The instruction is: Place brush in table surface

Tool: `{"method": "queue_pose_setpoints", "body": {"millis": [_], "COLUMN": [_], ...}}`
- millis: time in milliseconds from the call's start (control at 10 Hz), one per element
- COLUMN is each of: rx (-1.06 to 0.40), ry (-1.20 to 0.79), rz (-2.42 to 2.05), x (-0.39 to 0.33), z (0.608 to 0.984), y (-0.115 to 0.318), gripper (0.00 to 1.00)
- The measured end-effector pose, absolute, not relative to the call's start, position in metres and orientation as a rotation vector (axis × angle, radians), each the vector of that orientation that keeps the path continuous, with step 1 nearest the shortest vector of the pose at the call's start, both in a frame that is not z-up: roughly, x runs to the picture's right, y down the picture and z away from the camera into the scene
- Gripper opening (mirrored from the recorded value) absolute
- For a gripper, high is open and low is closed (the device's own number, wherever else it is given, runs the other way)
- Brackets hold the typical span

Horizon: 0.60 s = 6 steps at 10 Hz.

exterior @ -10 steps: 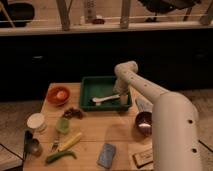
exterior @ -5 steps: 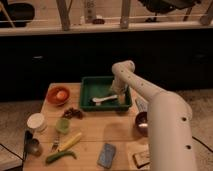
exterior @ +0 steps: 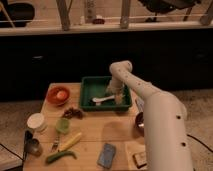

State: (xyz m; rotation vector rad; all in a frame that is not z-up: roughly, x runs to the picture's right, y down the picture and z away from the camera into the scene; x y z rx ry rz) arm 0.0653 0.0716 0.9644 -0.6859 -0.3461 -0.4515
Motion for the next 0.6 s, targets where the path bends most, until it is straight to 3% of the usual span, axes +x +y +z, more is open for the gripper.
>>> {"method": "queue_pose_setpoints", "body": {"millis": [600], "rx": [-0.691], "ry": [-0.371], "rz": [-0.467], "x": [0.054], "z": [0.967], "y": [0.074], "gripper": [0.08]}}
